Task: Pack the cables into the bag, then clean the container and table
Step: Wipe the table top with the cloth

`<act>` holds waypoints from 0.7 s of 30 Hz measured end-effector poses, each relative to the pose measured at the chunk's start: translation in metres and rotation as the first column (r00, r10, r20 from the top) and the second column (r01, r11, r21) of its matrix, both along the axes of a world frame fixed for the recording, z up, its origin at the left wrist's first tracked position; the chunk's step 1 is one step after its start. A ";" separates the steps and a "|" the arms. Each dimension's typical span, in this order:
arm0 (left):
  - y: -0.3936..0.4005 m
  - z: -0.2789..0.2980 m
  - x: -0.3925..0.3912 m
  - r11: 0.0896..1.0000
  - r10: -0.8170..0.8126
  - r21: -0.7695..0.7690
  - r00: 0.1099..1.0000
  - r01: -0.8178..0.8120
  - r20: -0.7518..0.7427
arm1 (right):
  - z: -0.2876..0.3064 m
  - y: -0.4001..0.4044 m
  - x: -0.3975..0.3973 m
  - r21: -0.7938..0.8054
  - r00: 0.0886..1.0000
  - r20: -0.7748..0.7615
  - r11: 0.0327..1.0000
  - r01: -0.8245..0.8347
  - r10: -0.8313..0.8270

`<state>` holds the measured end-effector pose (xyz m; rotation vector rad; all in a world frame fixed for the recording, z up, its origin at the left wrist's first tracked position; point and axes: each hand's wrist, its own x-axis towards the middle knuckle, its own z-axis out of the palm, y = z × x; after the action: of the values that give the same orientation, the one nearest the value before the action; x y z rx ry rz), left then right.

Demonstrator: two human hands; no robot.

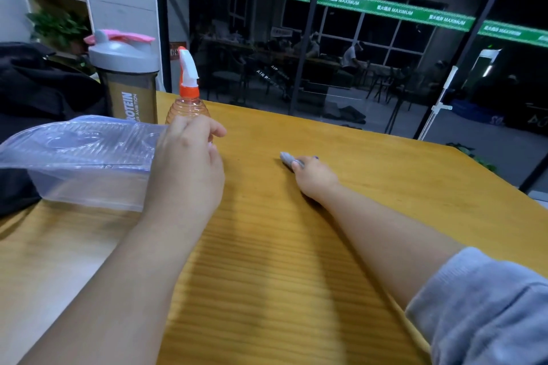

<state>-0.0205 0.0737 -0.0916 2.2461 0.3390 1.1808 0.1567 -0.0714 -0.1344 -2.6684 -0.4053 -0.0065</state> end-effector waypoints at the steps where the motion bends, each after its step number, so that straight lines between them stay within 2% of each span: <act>1: 0.001 0.000 0.000 1.000 0.004 -0.005 1.000 -0.004 -0.002 | 0.000 0.009 -0.002 -0.010 0.999 -0.001 0.999 -0.037 0.037; 6: 0.002 0.003 -0.001 1.000 -0.001 -0.021 1.000 0.001 0.026 | 0.000 0.038 -0.014 -0.055 0.959 -0.010 0.957 -0.284 0.284; 9: 0.002 0.003 0.000 1.000 -0.001 -0.019 1.000 0.002 0.031 | -0.002 0.042 -0.025 -0.027 0.911 0.000 0.911 -0.412 0.413; 15: 0.000 0.002 -0.001 1.000 -0.029 0.001 0.999 0.029 0.043 | 0.000 0.017 -0.060 -0.011 0.755 0.000 0.755 -0.656 0.656; 21: -0.003 0.000 -0.001 0.998 -0.070 0.004 0.997 0.069 0.036 | -0.001 -0.033 -0.090 0.094 0.625 -0.066 0.628 -0.772 0.778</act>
<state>-0.0213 0.0709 -0.0912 2.2174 0.2432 1.1848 0.0664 -0.1044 -0.1354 -2.1965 -1.4718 0.3752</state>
